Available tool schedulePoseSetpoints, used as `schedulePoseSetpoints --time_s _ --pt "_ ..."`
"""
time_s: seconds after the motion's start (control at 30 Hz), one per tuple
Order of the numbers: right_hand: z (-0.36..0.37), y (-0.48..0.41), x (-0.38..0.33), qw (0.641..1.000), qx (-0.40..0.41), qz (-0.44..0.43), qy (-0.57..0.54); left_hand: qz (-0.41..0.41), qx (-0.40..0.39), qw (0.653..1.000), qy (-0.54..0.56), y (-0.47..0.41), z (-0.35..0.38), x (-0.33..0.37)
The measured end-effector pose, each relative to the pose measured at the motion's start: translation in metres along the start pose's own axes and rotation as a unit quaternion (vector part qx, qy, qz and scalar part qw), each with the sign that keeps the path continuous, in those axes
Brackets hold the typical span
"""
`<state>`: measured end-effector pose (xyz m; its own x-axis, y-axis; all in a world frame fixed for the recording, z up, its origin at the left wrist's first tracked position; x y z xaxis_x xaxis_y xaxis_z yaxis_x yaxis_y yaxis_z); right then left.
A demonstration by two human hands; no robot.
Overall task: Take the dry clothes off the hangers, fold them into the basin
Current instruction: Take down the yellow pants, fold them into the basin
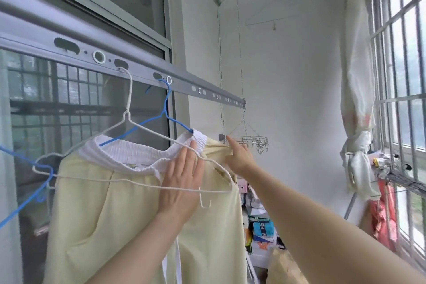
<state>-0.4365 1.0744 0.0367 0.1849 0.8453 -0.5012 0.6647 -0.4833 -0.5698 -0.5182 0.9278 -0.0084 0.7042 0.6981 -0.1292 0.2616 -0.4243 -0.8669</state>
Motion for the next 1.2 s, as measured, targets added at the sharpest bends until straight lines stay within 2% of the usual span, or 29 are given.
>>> schedulePoseSetpoints --time_s 0.1,0.27,0.37,0.47,0.53,0.6,0.67,0.77,0.87,0.93,1.07,1.13,1.2 --pt "0.005 -0.004 -0.001 0.997 -0.029 -0.004 -0.075 -0.003 0.011 1.000 -0.014 0.000 -0.002 -0.003" --pt "0.001 0.016 0.005 0.983 0.035 -0.044 -0.177 -0.039 0.000 0.998 -0.043 -0.002 -0.022 -0.007" --pt "0.000 0.038 -0.002 0.974 0.038 -0.068 -0.213 -0.089 -0.002 0.995 -0.048 -0.008 -0.032 -0.011" --pt "0.003 0.058 -0.012 0.976 0.026 -0.075 -0.205 -0.177 -0.051 0.982 0.031 -0.010 -0.057 -0.005" --pt "-0.001 0.075 -0.020 0.970 0.021 -0.074 -0.230 -0.259 -0.053 0.959 0.101 -0.010 -0.077 0.000" --pt "-0.002 0.090 -0.031 0.960 -0.003 -0.076 -0.270 -0.334 -0.023 0.926 0.173 -0.014 -0.090 -0.001" --pt "-0.008 0.107 -0.040 0.948 -0.034 -0.081 -0.307 -0.361 -0.017 0.906 0.220 -0.016 -0.103 0.002" --pt "-0.010 0.125 -0.053 0.942 -0.059 -0.113 -0.310 -0.370 -0.062 0.898 0.229 -0.013 -0.106 0.000" --pt "-0.015 0.139 -0.073 0.945 -0.091 -0.153 -0.274 -0.375 -0.117 0.862 0.321 -0.007 -0.121 -0.007" --pt "-0.016 0.146 -0.089 0.934 -0.125 -0.173 -0.287 -0.389 -0.133 0.841 0.353 -0.005 -0.133 -0.013" --pt "-0.016 0.155 -0.119 0.903 -0.183 -0.167 -0.351 -0.377 -0.143 0.826 0.394 0.010 -0.162 -0.027" --pt "-0.020 0.156 -0.129 0.881 -0.177 -0.135 -0.419 -0.376 -0.165 0.822 0.396 0.018 -0.171 -0.040" --pt "-0.024 0.149 -0.134 0.879 -0.123 -0.098 -0.450 -0.355 -0.174 0.822 0.411 0.022 -0.177 -0.051"
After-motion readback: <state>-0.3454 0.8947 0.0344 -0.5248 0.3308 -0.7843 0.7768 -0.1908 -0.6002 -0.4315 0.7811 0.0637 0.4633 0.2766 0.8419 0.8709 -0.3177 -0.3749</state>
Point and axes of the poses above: each hand's wrist, its own y-axis away from the middle knuckle, its own z-axis out of the palm, x = y × z, the point moved 2 cm from there along -y, towards the middle knuckle, and after that the axes turned 12 degrees about -z, right-handed, at the moved point
